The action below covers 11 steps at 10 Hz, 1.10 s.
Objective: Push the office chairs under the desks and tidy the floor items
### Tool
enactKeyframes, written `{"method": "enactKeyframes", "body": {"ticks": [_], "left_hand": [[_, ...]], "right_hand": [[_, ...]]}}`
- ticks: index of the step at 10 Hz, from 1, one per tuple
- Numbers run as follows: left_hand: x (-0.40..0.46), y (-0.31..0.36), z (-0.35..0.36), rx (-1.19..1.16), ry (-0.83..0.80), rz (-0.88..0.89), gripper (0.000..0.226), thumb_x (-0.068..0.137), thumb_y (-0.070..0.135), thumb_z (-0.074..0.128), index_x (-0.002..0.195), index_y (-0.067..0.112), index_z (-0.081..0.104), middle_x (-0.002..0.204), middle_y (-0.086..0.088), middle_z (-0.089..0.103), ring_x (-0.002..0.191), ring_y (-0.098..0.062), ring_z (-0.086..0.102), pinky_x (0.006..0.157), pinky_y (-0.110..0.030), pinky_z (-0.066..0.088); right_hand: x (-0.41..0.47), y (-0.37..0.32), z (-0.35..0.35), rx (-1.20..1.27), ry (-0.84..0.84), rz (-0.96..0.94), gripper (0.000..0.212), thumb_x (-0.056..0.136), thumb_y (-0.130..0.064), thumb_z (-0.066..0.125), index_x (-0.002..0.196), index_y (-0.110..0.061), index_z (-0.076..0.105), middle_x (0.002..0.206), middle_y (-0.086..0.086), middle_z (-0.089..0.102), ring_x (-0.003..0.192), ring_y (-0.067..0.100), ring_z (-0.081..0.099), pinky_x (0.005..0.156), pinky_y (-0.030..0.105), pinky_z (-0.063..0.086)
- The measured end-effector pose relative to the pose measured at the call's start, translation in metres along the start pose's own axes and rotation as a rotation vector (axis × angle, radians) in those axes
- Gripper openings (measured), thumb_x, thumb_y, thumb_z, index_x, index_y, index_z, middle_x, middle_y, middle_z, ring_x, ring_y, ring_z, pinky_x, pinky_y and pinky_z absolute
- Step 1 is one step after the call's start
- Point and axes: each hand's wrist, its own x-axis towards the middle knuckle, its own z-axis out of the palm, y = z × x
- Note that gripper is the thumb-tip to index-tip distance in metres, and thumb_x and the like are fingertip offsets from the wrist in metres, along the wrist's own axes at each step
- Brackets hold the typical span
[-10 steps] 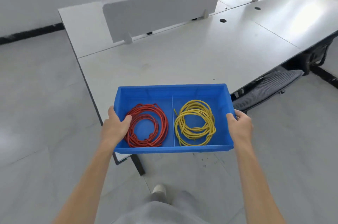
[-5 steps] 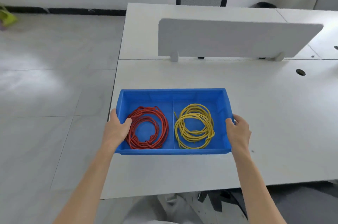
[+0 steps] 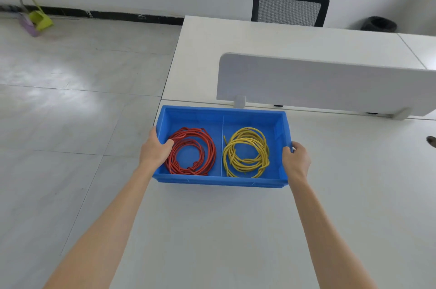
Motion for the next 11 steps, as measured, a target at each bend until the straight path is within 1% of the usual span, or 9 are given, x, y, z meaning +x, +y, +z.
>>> {"method": "enactKeyframes", "body": {"ticks": [2, 4, 5, 6, 7, 8, 9, 10, 11], "left_hand": [[0.047, 0.025, 0.011, 0.028, -0.024, 0.022, 0.060, 0.087, 0.023, 0.051, 0.141, 0.012, 0.027, 0.141, -0.012, 0.042, 0.125, -0.034, 0.042, 0.101, -0.042, 0.035], [0.082, 0.031, 0.023, 0.084, -0.027, 0.039, 0.059, 0.087, 0.022, 0.051, 0.140, 0.012, 0.026, 0.135, -0.015, 0.048, 0.118, -0.036, 0.047, 0.094, -0.041, 0.039], [0.093, 0.030, 0.030, 0.120, -0.009, 0.039, 0.065, 0.087, 0.021, 0.051, 0.144, 0.011, 0.020, 0.138, -0.017, 0.046, 0.120, -0.037, 0.046, 0.097, -0.041, 0.038], [0.095, 0.024, 0.039, 0.167, 0.009, 0.043, 0.068, 0.088, 0.018, 0.051, 0.145, 0.010, 0.016, 0.131, -0.022, 0.049, 0.112, -0.039, 0.051, 0.090, -0.041, 0.041], [0.100, 0.015, 0.048, 0.212, 0.067, 0.074, 0.071, 0.086, 0.020, 0.052, 0.145, 0.011, 0.014, 0.122, -0.025, 0.052, 0.105, -0.039, 0.052, 0.084, -0.041, 0.043], [0.102, 0.011, 0.052, 0.218, 0.090, 0.073, 0.072, 0.086, 0.021, 0.053, 0.145, 0.012, 0.014, 0.120, -0.025, 0.051, 0.108, -0.039, 0.050, 0.086, -0.045, 0.044], [0.100, 0.013, 0.051, 0.251, 0.054, 0.071, 0.072, 0.087, 0.022, 0.052, 0.146, 0.009, 0.011, 0.126, -0.025, 0.046, 0.116, -0.038, 0.044, 0.090, -0.046, 0.042], [0.098, 0.013, 0.045, 0.454, 0.075, 0.187, 0.068, 0.087, 0.022, 0.051, 0.143, 0.002, 0.017, 0.133, -0.023, 0.041, 0.124, -0.037, 0.036, 0.097, -0.045, 0.038], [0.086, 0.005, 0.046, 0.565, 0.156, 0.407, 0.053, 0.084, 0.014, 0.056, 0.131, -0.004, 0.041, 0.136, -0.026, 0.043, 0.129, -0.039, 0.035, 0.105, -0.047, 0.034]], "right_hand": [[0.048, -0.009, 0.023, -0.031, 0.006, 0.018, 0.026, 0.087, -0.005, 0.042, 0.103, 0.003, 0.060, 0.083, 0.011, 0.054, 0.069, 0.026, 0.044, 0.046, 0.018, 0.030], [0.078, -0.014, 0.041, -0.017, -0.012, 0.047, 0.032, 0.088, -0.006, 0.041, 0.115, 0.002, 0.057, 0.087, 0.012, 0.058, 0.062, 0.019, 0.045, 0.047, 0.020, 0.031], [0.088, -0.012, 0.050, -0.021, -0.008, 0.079, 0.035, 0.088, -0.007, 0.041, 0.120, 0.001, 0.055, 0.099, 0.018, 0.062, 0.074, 0.023, 0.048, 0.062, 0.024, 0.034], [0.091, -0.004, 0.057, -0.053, -0.010, 0.078, 0.034, 0.088, -0.007, 0.041, 0.117, 0.002, 0.056, 0.090, 0.011, 0.056, 0.076, 0.024, 0.047, 0.060, 0.026, 0.035], [0.092, 0.003, 0.060, -0.060, 0.012, 0.068, 0.032, 0.089, -0.008, 0.041, 0.115, 0.001, 0.056, 0.089, 0.011, 0.056, 0.076, 0.026, 0.047, 0.067, 0.029, 0.036], [0.093, 0.006, 0.060, -0.084, 0.012, 0.043, 0.033, 0.090, -0.009, 0.041, 0.117, 0.000, 0.055, 0.092, 0.015, 0.058, 0.078, 0.025, 0.046, 0.070, 0.029, 0.034], [0.091, 0.000, 0.054, -0.127, -0.052, 0.042, 0.037, 0.092, -0.009, 0.038, 0.126, -0.003, 0.049, 0.109, 0.020, 0.060, 0.083, 0.026, 0.047, 0.072, 0.030, 0.036], [0.087, -0.004, 0.048, -0.288, -0.112, -0.068, 0.038, 0.093, -0.008, 0.036, 0.130, -0.002, 0.041, 0.120, 0.022, 0.055, 0.094, 0.033, 0.048, 0.080, 0.038, 0.042], [0.069, 0.009, 0.053, -0.353, -0.044, -0.314, 0.043, 0.091, -0.005, 0.042, 0.133, 0.005, 0.038, 0.135, 0.023, 0.045, 0.124, 0.039, 0.040, 0.101, 0.047, 0.039]]}}
